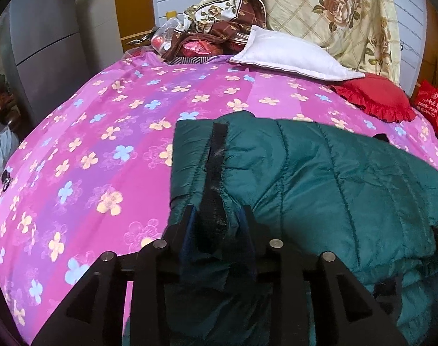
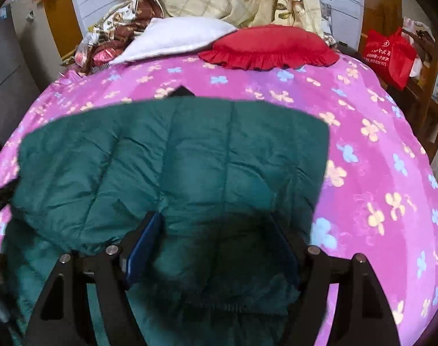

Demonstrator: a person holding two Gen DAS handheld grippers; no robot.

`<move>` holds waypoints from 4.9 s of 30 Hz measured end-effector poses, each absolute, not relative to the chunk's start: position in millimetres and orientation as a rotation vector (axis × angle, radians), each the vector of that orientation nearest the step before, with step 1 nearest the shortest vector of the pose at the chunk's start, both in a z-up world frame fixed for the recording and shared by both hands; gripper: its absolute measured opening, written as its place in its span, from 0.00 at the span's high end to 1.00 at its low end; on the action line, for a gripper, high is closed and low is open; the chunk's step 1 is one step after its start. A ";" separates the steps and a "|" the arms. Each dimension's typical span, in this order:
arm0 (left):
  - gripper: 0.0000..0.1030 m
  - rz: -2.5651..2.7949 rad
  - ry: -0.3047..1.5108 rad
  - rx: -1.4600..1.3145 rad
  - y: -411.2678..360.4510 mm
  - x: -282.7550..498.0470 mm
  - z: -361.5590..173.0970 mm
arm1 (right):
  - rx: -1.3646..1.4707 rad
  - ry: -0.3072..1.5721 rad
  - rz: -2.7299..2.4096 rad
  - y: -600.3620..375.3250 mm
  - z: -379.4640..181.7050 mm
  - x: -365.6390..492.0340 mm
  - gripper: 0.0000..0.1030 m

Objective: Fold large clothes

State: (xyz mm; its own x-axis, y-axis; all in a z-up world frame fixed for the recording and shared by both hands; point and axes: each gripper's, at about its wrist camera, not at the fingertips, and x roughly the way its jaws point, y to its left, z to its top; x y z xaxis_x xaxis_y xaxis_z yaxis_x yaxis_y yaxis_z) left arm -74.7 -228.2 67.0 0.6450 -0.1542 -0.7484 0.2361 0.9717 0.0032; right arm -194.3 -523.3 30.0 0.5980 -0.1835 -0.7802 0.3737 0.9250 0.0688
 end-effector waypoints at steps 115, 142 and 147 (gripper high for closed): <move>0.86 -0.358 1.005 0.195 -100.5 -285.2 59.6 | 0.306 1.027 -0.279 -449.6 19.4 -468.8 0.16; 0.53 -0.462 1.220 -0.038 -38.7 -262.9 32.7 | 0.381 1.117 -0.056 -450.9 -2.7 -488.9 0.14; 0.50 -0.466 1.197 0.031 -47.2 -269.5 31.0 | 0.384 1.110 -0.004 -447.6 -2.6 -489.4 0.13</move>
